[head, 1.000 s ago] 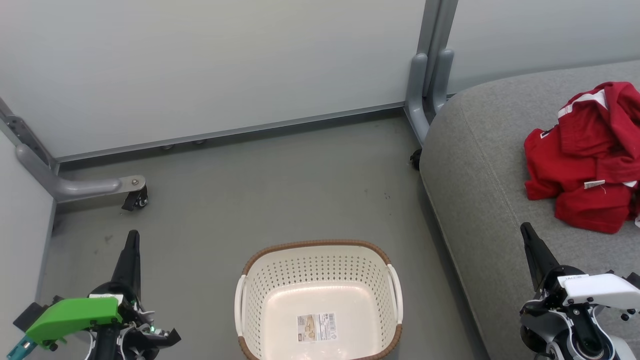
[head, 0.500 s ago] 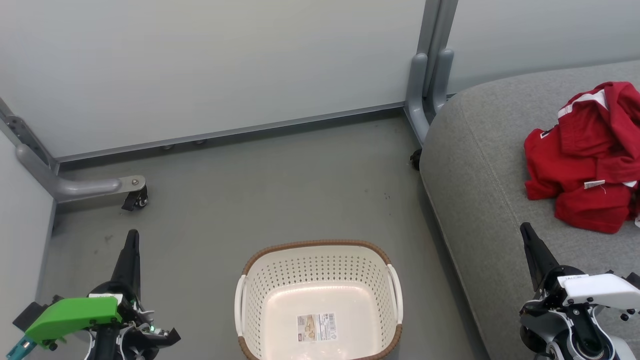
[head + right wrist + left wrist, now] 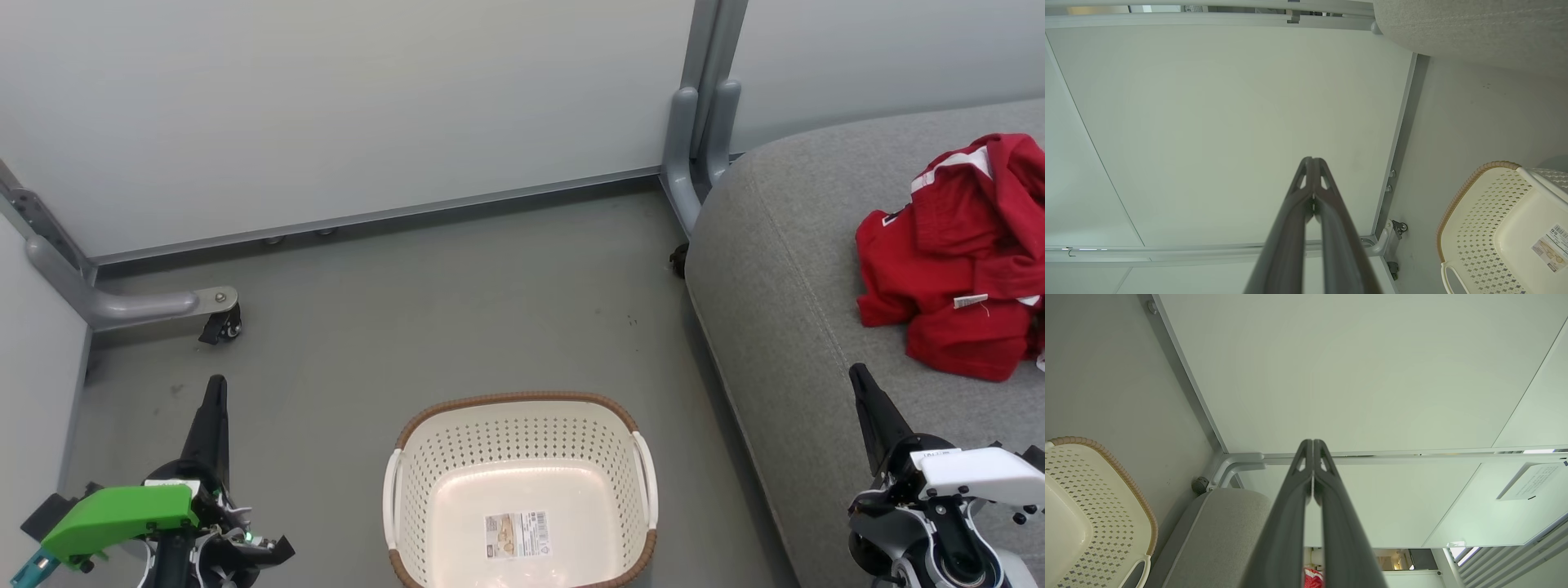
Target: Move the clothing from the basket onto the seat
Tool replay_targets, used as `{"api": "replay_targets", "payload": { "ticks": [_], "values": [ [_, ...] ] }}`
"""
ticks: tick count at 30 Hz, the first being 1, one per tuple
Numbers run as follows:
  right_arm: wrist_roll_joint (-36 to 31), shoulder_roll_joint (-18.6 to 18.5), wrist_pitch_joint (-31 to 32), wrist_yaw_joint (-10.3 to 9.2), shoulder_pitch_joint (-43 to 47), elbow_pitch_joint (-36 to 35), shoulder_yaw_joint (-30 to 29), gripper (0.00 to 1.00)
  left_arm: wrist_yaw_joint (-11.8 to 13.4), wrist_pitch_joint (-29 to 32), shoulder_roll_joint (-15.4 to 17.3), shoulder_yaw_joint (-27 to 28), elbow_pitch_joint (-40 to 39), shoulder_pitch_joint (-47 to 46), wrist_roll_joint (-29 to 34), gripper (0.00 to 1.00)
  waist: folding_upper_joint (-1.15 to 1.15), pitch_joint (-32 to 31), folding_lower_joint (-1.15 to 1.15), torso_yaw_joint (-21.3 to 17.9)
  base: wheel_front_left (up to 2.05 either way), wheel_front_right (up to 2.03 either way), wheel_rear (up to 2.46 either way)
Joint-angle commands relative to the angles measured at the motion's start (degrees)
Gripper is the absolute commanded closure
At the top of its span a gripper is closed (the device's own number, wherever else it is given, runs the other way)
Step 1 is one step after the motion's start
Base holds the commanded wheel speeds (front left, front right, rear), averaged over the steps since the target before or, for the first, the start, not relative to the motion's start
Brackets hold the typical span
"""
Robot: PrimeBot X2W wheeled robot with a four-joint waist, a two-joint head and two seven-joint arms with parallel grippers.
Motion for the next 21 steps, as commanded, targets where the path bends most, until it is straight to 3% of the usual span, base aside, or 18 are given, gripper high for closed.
{"api": "replay_targets", "payload": {
  "ticks": [1, 21],
  "values": [
    [-0.3, -0.1, 0.2, 0.0, -0.5, 0.1, -0.2, 1.0, -0.3, 0.3, -0.1, 0.2, 0.1, -0.7, 0.4, 1.0, 0.12, 0.0, 0.0, 0.0, 0.0, 0.0, 0.0],
    [-0.5, 0.1, 0.5, 0.0, -0.6, 0.2, -0.5, 1.0, -0.3, 0.4, -0.2, 0.5, 0.1, -0.7, 0.6, 1.0, 0.12, 0.0, 0.0, 0.0, 0.0, 0.0, 0.0]
  ]
}}
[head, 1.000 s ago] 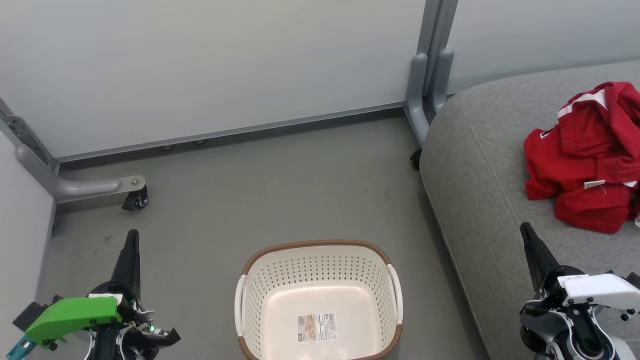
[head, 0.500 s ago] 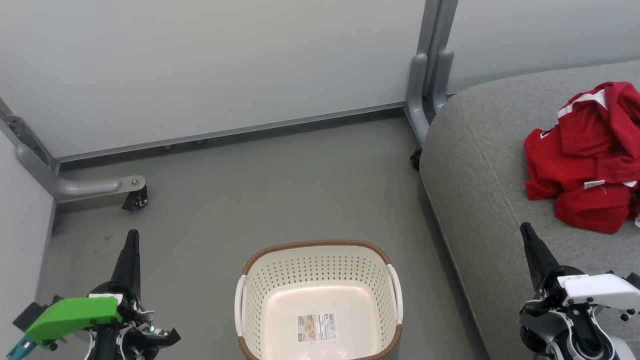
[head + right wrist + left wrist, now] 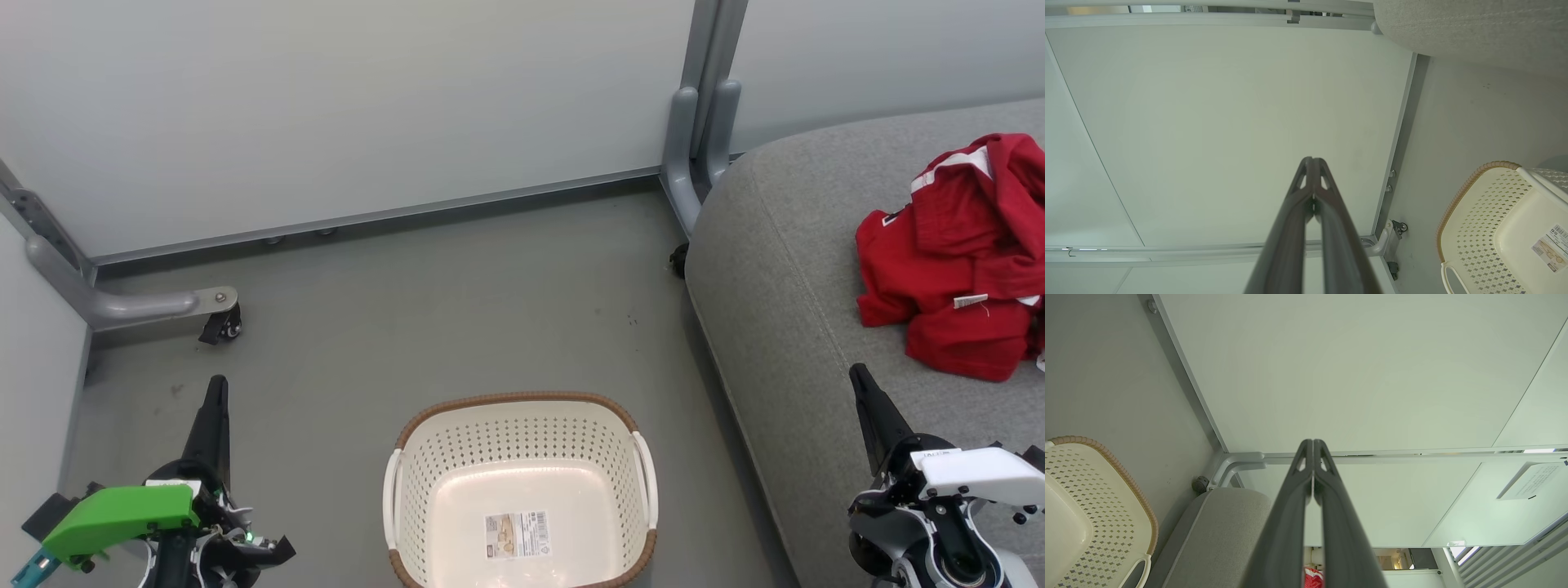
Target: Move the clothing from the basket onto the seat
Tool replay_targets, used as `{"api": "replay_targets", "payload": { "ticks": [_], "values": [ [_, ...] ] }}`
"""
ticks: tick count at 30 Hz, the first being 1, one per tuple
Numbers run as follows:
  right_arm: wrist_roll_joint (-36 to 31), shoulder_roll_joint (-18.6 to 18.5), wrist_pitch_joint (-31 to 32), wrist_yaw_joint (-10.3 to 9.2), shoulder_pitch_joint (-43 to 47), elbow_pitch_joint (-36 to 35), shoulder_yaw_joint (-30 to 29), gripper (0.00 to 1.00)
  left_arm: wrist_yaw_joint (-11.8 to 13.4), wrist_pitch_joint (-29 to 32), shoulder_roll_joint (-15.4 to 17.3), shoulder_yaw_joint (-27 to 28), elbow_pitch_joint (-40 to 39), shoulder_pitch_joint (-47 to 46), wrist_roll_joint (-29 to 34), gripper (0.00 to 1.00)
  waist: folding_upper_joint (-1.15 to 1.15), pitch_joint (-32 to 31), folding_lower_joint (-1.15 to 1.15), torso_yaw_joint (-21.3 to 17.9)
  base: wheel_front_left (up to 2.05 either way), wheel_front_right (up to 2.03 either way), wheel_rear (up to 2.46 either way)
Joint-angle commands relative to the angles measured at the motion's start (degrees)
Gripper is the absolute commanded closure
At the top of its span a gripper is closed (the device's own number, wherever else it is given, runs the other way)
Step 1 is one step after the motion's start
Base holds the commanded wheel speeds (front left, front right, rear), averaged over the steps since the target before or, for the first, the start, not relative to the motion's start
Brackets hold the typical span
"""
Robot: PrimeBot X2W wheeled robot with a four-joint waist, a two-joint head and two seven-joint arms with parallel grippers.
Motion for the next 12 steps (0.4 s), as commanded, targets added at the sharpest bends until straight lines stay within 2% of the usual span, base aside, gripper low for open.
{"api": "replay_targets", "payload": {
  "ticks": [1, 12],
  "values": [
    [-0.3, -0.1, 0.2, 0.0, -0.5, 0.2, -0.2, 1.0, -0.3, 0.1, 0.0, 0.2, 0.0, -0.7, 0.3, 1.0, 0.12, 0.0, 0.0, 0.0, 0.0, 0.0, 0.0],
    [-0.4, 0.0, 0.3, 0.0, -0.6, 0.2, -0.3, 1.0, -0.3, 0.2, 0.0, 0.4, 0.0, -0.7, 0.4, 1.0, 0.12, 0.0, 0.0, 0.0, 0.0, 0.0, 0.0]
  ]
}}
